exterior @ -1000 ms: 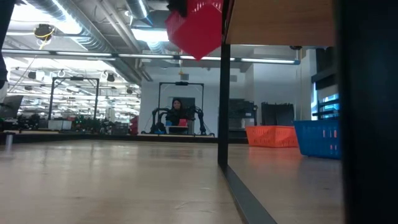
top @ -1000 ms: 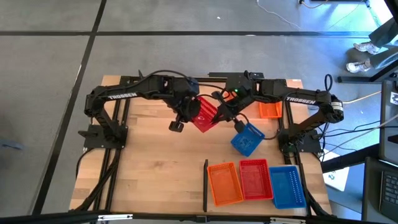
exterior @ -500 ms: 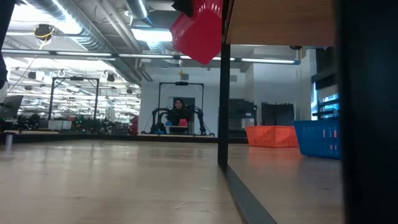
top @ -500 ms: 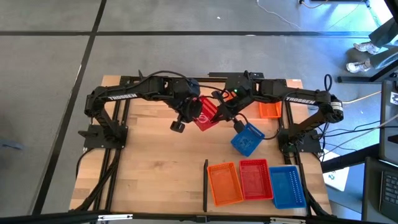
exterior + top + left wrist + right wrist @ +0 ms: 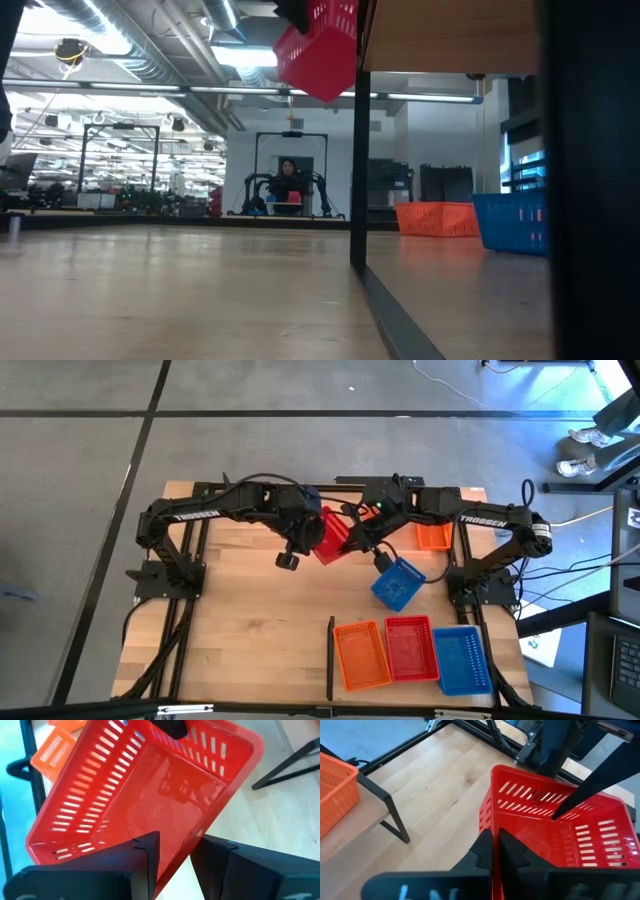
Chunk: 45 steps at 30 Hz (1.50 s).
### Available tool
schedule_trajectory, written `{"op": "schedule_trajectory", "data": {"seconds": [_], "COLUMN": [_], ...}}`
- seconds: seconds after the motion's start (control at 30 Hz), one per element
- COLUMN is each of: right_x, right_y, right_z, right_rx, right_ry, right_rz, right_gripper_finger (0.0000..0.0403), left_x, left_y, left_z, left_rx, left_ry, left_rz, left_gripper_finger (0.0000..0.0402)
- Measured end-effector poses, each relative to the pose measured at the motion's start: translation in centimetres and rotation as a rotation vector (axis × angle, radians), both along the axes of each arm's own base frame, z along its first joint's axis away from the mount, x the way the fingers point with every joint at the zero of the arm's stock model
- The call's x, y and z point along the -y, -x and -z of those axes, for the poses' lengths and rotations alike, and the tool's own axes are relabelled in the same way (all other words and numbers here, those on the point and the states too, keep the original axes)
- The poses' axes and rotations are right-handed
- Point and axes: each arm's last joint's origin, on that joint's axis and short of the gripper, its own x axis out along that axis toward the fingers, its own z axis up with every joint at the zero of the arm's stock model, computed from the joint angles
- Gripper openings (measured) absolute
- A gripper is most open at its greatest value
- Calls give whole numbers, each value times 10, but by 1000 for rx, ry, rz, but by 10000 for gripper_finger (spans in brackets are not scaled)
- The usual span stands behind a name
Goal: Stack baskets on shelf by color
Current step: Stack the red basket on top of the red baskets on the shelf
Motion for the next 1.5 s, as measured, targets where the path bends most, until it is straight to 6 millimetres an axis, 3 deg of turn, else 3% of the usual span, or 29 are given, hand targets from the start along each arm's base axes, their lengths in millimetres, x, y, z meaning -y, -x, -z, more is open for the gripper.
{"op": "schedule_trajectory", "data": {"seconds": [0.73,1.5], "right_x": [-1,-1], "right_y": [2,1], "right_z": [2,-9], "right_rx": [-5,42], "right_ry": [6,19], "right_rz": [-41,-47], "right_gripper_finger": [2,2], "left_x": [-21,-57], "left_y": [-10,5], "left_z": [21,28], "left_rx": [-83,-180], "left_ry": [327,677], "left_rz": [-171,-334], "left_gripper_finger": [89,90]}}
